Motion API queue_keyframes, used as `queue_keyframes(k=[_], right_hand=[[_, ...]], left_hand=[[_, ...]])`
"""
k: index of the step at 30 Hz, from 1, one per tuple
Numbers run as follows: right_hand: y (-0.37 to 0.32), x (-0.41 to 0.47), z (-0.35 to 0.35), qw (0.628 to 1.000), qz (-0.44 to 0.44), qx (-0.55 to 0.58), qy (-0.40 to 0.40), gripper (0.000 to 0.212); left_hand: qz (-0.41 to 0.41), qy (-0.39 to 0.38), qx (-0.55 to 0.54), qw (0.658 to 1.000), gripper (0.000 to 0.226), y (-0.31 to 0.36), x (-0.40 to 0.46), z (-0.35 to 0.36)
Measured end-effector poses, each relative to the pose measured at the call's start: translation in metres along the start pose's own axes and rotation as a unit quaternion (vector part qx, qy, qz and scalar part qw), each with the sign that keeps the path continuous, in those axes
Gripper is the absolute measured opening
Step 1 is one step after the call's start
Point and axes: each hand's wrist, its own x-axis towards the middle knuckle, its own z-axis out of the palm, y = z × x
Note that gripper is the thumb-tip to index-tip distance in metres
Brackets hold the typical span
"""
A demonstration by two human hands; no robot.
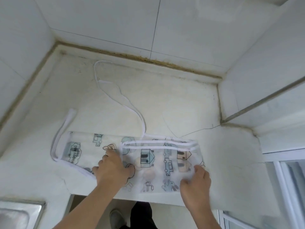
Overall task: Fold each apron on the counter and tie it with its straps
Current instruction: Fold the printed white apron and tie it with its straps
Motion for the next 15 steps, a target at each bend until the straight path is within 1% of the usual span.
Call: queue_keyframes(k=[2, 4, 5, 6, 8, 9, 10, 11, 12, 13, 14, 15], right_hand=[[0.011, -0.004, -0.002, 0.999, -0.003, 0.028, -0.035, 0.071], [0.019, -0.008, -0.004, 0.998, -0.015, 0.047, -0.034, 0.073], [0.022, -0.01, -0.006, 0.998, -0.017, 0.05, -0.028, 0.072], [0.027, -0.014, -0.007, 0.999, -0.018, 0.048, -0.01, 0.071], [0.036, -0.021, -0.012, 0.997, -0.051, 0.027, 0.059, 0.061], [0.04, -0.027, -0.013, 0.993, -0.082, 0.015, 0.089, 0.055], [0.041, -0.035, -0.015, 0.987, -0.126, 0.005, 0.103, 0.05], [0.041, -0.044, -0.013, 0.976, -0.193, -0.005, 0.102, 0.044], [0.037, -0.054, -0.007, 0.959, -0.268, -0.017, 0.086, 0.039], [0.031, -0.065, 0.001, 0.938, -0.341, -0.03, 0.049, 0.036], [0.025, -0.074, 0.01, 0.916, -0.398, -0.047, 0.003, 0.038], [0.019, -0.079, 0.021, 0.898, -0.433, -0.065, -0.047, 0.043]], left_hand=[[-0.023, -0.025, -0.017, 0.999, 0.064, 0.001, 0.002, -0.002], [-0.031, -0.03, -0.044, 0.998, 0.045, 0.0, 0.0, -0.004], [-0.031, -0.024, -0.068, 0.997, 0.039, -0.002, -0.002, -0.004], [-0.022, -0.016, -0.097, 0.995, 0.037, -0.004, -0.006, -0.005], [0.015, -0.011, -0.191, 0.981, 0.028, -0.009, -0.014, -0.007], [0.025, -0.017, -0.238, 0.971, 0.022, -0.01, -0.016, -0.01], [0.029, -0.024, -0.267, 0.963, 0.016, -0.012, -0.017, -0.014], [0.032, -0.028, -0.282, 0.959, 0.013, -0.012, -0.017, -0.019], [0.039, -0.031, -0.289, 0.956, 0.011, -0.014, -0.015, -0.023], [0.044, -0.034, -0.293, 0.955, 0.01, -0.015, -0.013, -0.026], [0.047, -0.037, -0.294, 0.954, 0.009, -0.018, -0.009, -0.028], [0.05, -0.039, -0.295, 0.954, 0.007, -0.021, -0.007, -0.03]])
